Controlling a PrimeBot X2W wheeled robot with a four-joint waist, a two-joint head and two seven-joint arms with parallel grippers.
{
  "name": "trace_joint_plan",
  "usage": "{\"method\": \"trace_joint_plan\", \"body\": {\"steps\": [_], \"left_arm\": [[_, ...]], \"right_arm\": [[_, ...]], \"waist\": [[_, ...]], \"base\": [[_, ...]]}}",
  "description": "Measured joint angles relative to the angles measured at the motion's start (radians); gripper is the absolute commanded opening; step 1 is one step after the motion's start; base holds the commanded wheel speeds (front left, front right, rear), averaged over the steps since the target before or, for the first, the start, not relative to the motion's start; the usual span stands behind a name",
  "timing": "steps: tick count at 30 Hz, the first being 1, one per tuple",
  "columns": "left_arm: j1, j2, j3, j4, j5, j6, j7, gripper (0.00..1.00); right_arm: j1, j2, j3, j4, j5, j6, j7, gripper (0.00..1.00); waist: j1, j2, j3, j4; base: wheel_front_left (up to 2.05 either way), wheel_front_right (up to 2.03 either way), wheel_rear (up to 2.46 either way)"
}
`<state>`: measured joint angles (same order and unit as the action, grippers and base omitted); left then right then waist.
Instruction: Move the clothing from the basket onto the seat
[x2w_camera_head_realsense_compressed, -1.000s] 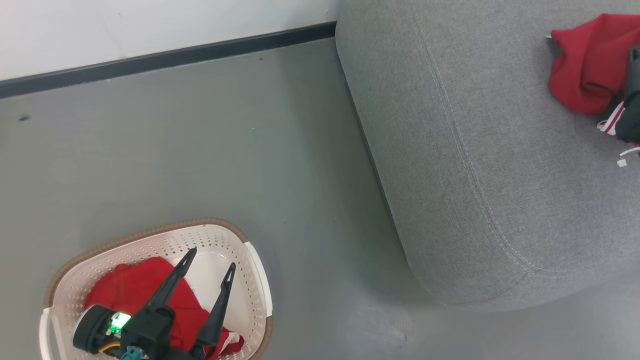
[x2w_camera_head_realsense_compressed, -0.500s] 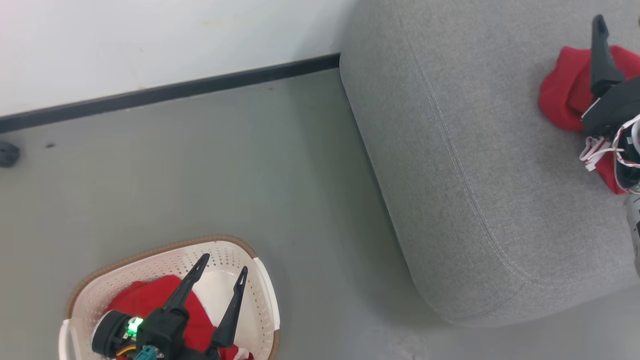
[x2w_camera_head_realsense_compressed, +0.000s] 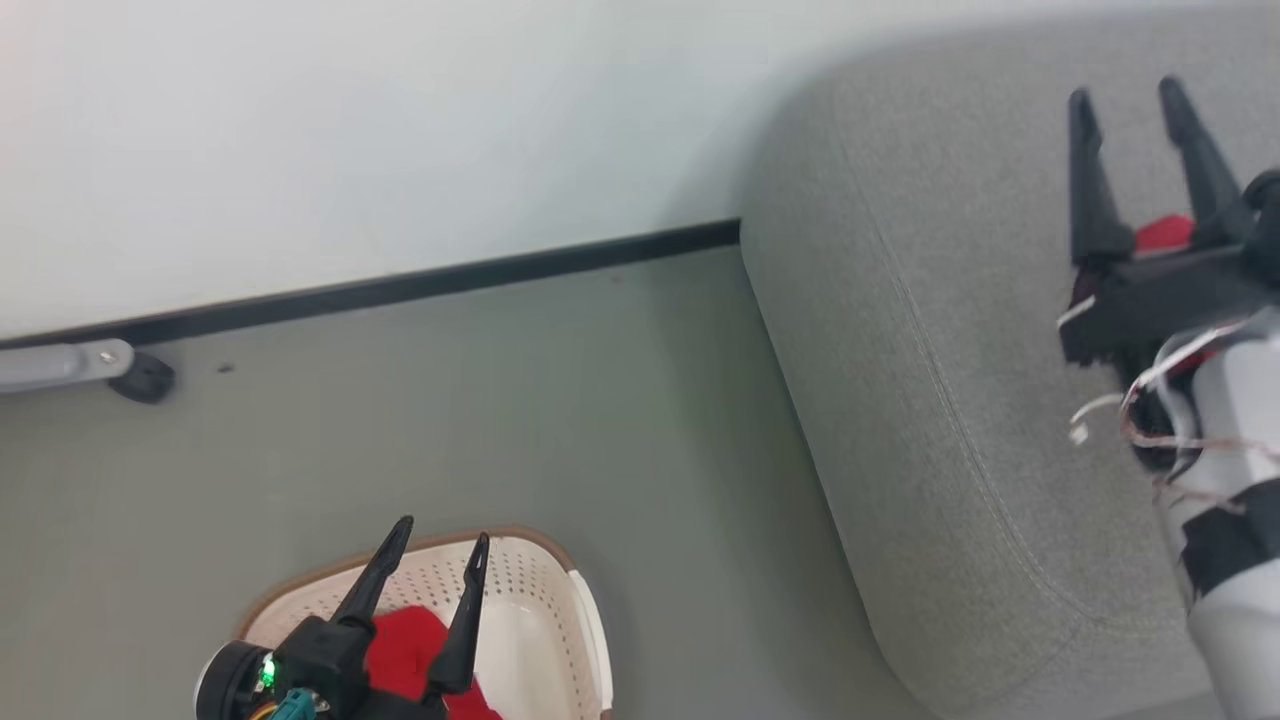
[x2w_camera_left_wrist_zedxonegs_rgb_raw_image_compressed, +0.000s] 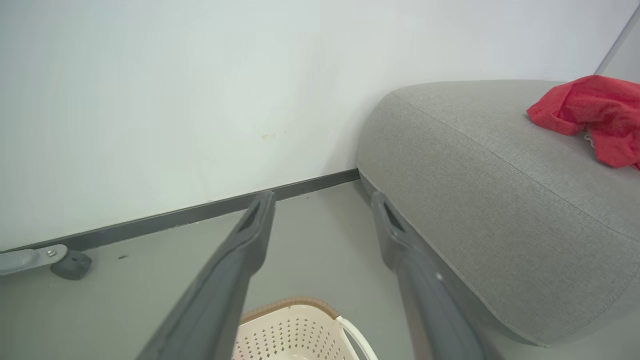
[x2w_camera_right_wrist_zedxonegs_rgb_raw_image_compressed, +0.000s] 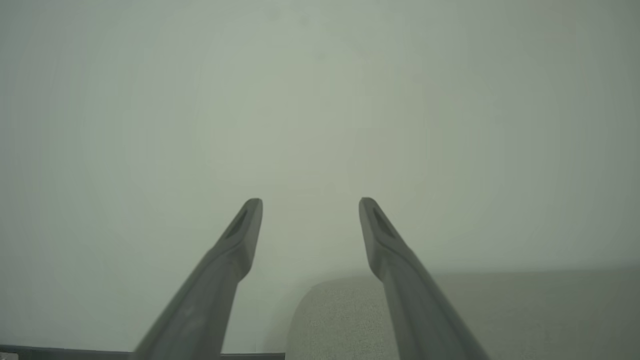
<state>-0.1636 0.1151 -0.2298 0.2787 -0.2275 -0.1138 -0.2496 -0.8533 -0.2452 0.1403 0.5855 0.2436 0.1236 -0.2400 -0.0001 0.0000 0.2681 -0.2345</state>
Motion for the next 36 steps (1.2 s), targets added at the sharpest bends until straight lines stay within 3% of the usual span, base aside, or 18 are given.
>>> {"method": "trace_joint_plan", "body": {"steps": [10, 27, 32, 36], "left_arm": [[0.042, -0.026, 0.034, 0.005, 0.0, 0.031, 0.0, 1.0], [0.177, -0.038, 0.1, -0.049, 0.029, 0.105, 0.0, 1.0], [0.203, -0.04, 0.119, -0.063, 0.037, 0.115, 0.0, 1.0], [0.229, -0.041, 0.122, -0.066, 0.052, 0.13, 0.0, 1.0]], "right_arm": [[0.263, -0.044, 0.189, -0.231, 0.136, 0.0, -0.01, 1.0], [0.646, -0.006, 0.167, -0.358, 0.196, -0.002, -0.01, 1.0], [0.728, 0.01, 0.17, -0.355, 0.16, -0.044, -0.009, 1.0], [0.772, 0.013, 0.187, -0.352, 0.123, -0.057, -0.009, 1.0]], "waist": [[0.0, -0.0001, -0.116, 0.097], [0.0, -0.0001, -0.262, 0.24], [0.0, -0.0001, -0.283, 0.264], [0.0001, -0.0001, -0.295, 0.276]], "base": [[0.0, 0.0, 0.0], [0.0, 0.0, 0.0], [0.0, 0.0, 0.0], [0.0, 0.0, 0.0]]}}
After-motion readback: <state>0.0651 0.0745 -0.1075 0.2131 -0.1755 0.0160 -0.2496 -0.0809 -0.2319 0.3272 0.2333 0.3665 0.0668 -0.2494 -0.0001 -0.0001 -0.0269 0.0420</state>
